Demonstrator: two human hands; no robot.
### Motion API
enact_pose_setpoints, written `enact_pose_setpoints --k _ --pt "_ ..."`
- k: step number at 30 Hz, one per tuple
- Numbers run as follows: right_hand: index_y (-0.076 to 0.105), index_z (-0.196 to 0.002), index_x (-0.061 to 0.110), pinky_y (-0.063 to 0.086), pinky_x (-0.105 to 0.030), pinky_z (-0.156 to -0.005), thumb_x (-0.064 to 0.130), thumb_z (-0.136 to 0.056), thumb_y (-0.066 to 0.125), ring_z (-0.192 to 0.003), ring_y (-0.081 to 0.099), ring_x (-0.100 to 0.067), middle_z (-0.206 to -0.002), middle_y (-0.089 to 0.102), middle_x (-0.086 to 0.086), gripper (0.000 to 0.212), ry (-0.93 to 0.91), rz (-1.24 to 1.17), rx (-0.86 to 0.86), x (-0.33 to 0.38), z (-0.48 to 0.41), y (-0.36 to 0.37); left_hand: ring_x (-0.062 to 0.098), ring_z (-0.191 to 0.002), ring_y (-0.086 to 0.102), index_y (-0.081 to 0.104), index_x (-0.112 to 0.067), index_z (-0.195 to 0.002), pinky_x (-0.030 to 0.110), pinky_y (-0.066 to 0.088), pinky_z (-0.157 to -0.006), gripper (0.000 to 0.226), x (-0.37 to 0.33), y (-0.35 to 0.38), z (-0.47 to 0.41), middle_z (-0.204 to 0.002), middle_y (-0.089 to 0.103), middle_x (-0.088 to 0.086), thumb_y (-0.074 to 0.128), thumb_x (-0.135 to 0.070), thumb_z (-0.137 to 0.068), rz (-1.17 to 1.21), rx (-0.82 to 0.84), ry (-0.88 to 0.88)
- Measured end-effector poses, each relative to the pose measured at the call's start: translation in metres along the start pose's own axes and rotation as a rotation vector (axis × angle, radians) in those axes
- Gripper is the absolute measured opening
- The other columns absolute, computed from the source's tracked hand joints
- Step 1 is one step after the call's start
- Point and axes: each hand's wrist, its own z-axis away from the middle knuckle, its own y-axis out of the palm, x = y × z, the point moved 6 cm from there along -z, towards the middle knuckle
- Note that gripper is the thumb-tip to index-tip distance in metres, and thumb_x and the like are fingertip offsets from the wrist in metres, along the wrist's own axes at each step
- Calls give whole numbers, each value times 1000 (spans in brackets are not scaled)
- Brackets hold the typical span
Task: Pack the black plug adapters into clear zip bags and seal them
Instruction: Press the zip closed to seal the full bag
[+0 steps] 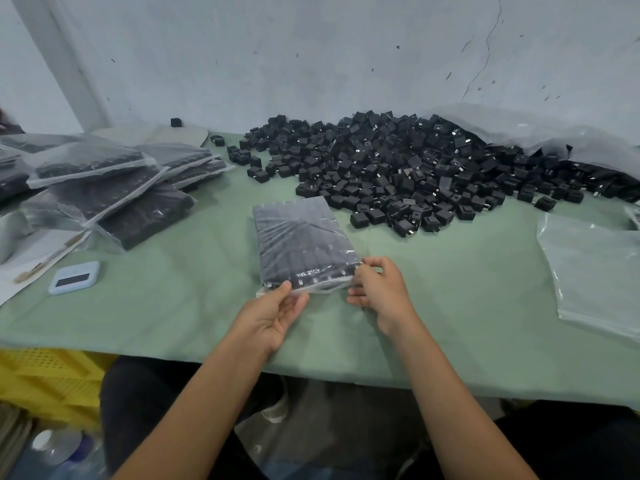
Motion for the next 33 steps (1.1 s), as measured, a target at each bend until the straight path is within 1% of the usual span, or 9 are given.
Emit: enact_pose_setpoints --k 5,9,11,14,17,20,25,30,33 --pt "38 -134 14 60 -32 -65 23 -89 72 -71 73 -26 -93 69 -21 58 98 -162 157 -4 12 17 16 -50 69 60 7 -80 21 55 -47 20 3 -2 -2 -57 68 14 64 -7 -94 -71 -16 104" --pt "19 -149 44 62 -34 -67 34 -80 78 -76 75 -22 -104 70 -12 91 -12 -87 87 -1 23 29 10 -46 65 63 3 -79 17 53 -46 22 1 4 1 -57 68 9 65 -13 -94 -121 -12 183" --pt "20 -146 53 63 -39 -71 40 -77 73 -84 74 -19 -111 68 3 88 -112 0 57 0 29 42 7 -44 62 65 1 -79 15 51 -44 22 -2 11 4 -56 69 7 64 -14 -96 -163 12 231" --pt "42 -134 54 58 -39 -88 38 -82 65 -90 68 -4 -103 63 28 60 -217 24 71 1 34 62 5 -48 63 71 -3 -81 15 48 -45 23 0 20 9 -64 72 4 62 -17 -97 -251 58 272" --pt "54 -125 49 55 -38 -93 29 -87 64 -94 66 -6 -111 64 19 44 -275 43 62 -6 38 65 7 -58 69 73 -5 -86 17 51 -49 21 5 11 9 -74 76 6 62 -19 -97 -292 66 246" --pt "57 -116 50 60 -40 -81 24 -88 64 -79 70 -16 -95 67 3 39 -288 33 60 -11 40 63 8 -51 65 68 -4 -84 19 51 -47 15 1 -7 7 -65 71 3 67 -16 -94 -285 -23 250" --pt "59 -115 42 61 -33 -72 17 -86 63 -67 71 -15 -76 69 -1 39 -223 -47 115 -15 38 64 7 -44 59 62 -4 -78 19 50 -43 17 -1 -16 5 -57 65 3 67 -11 -93 -276 -57 236" --pt "61 -116 38 57 -25 -61 12 -79 62 -68 74 -19 -85 73 -10 44 -186 -4 204 -15 37 71 5 -40 55 61 -1 -75 15 48 -41 20 -1 -14 5 -50 62 2 64 -6 -94 -260 -43 239" --pt "59 -113 41 56 -25 -60 14 -73 67 -68 74 -18 -87 71 -12 49 -167 13 215 -15 37 73 4 -40 55 63 0 -77 15 47 -41 19 0 -13 5 -50 63 2 63 -6 -95 -261 -36 245"
